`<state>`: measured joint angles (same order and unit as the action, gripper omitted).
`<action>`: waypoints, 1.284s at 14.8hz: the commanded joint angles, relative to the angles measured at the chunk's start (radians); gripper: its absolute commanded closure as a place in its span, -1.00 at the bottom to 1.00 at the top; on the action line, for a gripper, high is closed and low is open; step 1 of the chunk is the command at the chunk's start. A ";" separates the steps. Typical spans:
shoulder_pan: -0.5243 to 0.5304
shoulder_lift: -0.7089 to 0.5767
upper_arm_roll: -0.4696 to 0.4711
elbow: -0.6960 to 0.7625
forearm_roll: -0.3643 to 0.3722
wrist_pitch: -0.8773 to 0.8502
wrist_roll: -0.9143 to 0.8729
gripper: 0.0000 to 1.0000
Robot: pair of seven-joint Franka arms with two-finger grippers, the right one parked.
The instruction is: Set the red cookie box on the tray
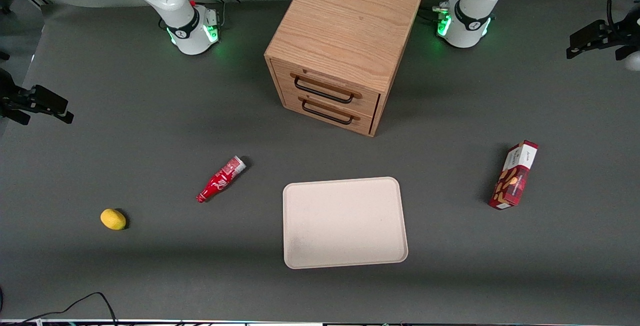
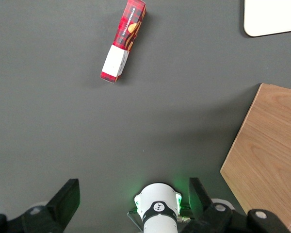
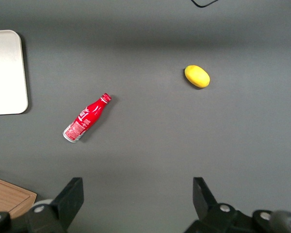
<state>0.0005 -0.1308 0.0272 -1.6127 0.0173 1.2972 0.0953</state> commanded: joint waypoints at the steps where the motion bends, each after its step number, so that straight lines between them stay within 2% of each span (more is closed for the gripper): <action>1: -0.013 0.002 0.007 0.019 0.000 -0.015 -0.014 -1.00; 6: -0.013 0.005 0.005 0.039 0.000 -0.009 0.001 -1.00; 8: -0.005 0.055 0.007 0.115 0.001 -0.012 0.009 -1.00; 12: 0.041 0.175 0.008 0.263 0.009 -0.019 0.211 -1.00; 17: 0.052 0.304 0.008 0.222 -0.007 0.031 0.366 -1.00; 19: 0.072 0.339 0.011 0.154 -0.058 0.106 0.443 -1.00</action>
<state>0.0489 0.1718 0.0386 -1.4170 0.0001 1.3473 0.4534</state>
